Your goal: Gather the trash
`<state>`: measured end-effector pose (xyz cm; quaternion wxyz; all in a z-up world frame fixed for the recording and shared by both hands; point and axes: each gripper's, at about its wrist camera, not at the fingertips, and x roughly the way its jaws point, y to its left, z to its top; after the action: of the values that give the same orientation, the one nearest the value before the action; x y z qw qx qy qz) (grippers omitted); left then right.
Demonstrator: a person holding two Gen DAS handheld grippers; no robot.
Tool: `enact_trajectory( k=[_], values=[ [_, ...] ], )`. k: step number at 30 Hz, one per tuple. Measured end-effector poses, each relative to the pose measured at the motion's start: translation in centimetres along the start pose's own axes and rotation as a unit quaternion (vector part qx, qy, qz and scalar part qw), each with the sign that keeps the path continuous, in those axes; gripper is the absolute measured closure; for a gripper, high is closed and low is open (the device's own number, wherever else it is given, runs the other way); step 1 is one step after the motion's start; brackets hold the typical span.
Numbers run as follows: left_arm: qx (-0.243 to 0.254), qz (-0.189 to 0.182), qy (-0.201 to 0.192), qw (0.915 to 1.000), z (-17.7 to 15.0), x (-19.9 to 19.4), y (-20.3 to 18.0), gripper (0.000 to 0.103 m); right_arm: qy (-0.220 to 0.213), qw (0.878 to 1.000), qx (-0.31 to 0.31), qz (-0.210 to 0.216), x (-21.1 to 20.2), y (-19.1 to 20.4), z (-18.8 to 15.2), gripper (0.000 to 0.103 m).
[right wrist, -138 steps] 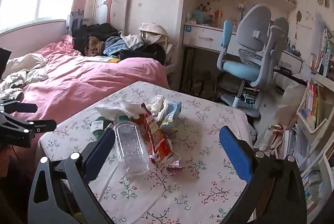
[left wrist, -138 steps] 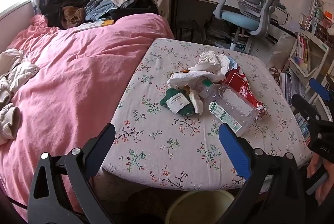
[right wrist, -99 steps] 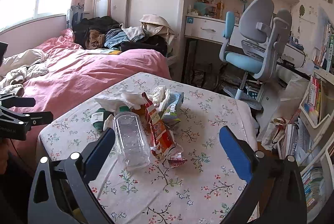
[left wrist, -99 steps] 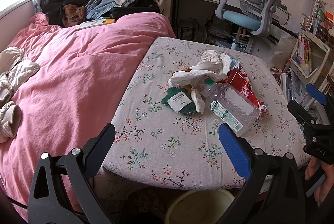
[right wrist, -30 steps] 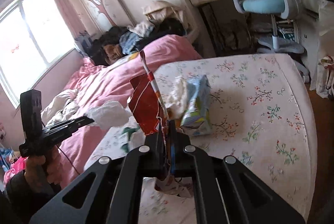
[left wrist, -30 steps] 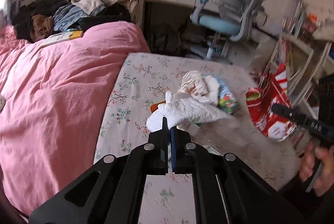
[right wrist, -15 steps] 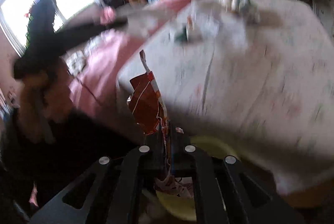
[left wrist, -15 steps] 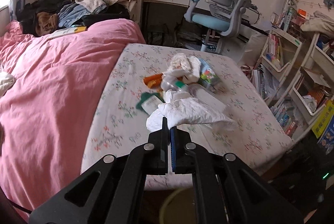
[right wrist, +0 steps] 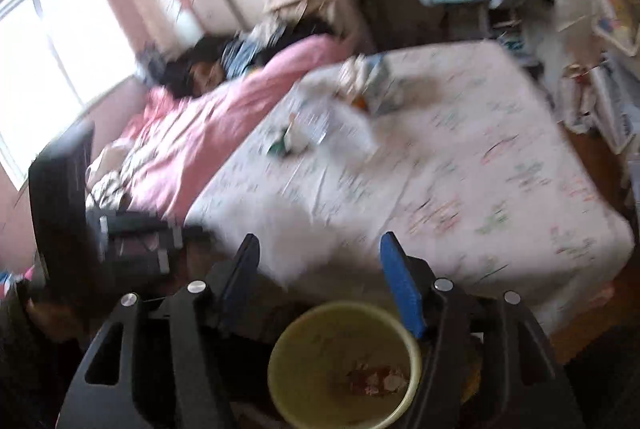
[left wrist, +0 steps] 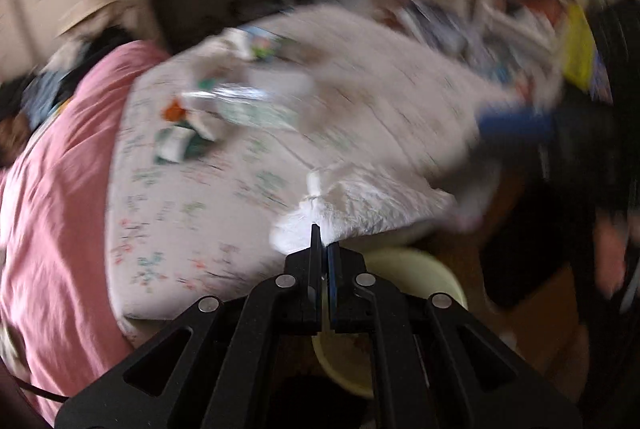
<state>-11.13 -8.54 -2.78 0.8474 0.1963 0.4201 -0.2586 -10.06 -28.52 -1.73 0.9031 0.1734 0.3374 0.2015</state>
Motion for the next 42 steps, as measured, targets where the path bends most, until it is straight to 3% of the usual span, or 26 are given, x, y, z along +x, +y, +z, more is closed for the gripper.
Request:
enact_trajectory(
  k=[3,6,9,14,17,24,31,42],
  values=[
    [0.058,-0.034,0.048,0.9966,-1.2,1.3,-2.4,0.1,0.001,1.0,0.012,-0.002,0.4,-0.6,0.1,0.042],
    [0.11,-0.055,0.102,0.9872,-2.5,3.0,-4.6,0.1,0.011,1.0,0.017,-0.002,1.4,-1.2,0.4,0.041],
    [0.142,-0.031,0.129,0.981,-3.5,4.1,-5.9,0.097,0.014,1.0,0.017,-0.004,1.0,-0.6,-0.5,0.036],
    [0.095,-0.019,0.105,0.9897,-2.7,3.2,-3.9,0.058,0.024,0.999,0.02,-0.009,0.9,-0.7,-1.8,0.034],
    [0.065,-0.014,0.081,0.9944,-2.1,2.4,-2.8,0.045,0.025,0.999,0.023,-0.012,1.1,-0.8,-1.9,0.033],
    [-0.029,0.02,0.034,0.9988,-0.5,1.1,1.0,0.032,0.027,0.999,0.026,-0.014,1.2,-0.8,-2.2,0.03],
    [-0.121,0.074,-0.003,0.9898,0.2,0.2,5.2,0.024,0.033,0.999,0.023,-0.015,1.3,-0.6,-2.4,0.028],
    [-0.136,0.101,-0.015,0.9854,-0.1,-0.4,5.6,0.022,0.037,0.999,0.02,-0.015,1.5,-0.3,-2.6,0.026]
  ],
)
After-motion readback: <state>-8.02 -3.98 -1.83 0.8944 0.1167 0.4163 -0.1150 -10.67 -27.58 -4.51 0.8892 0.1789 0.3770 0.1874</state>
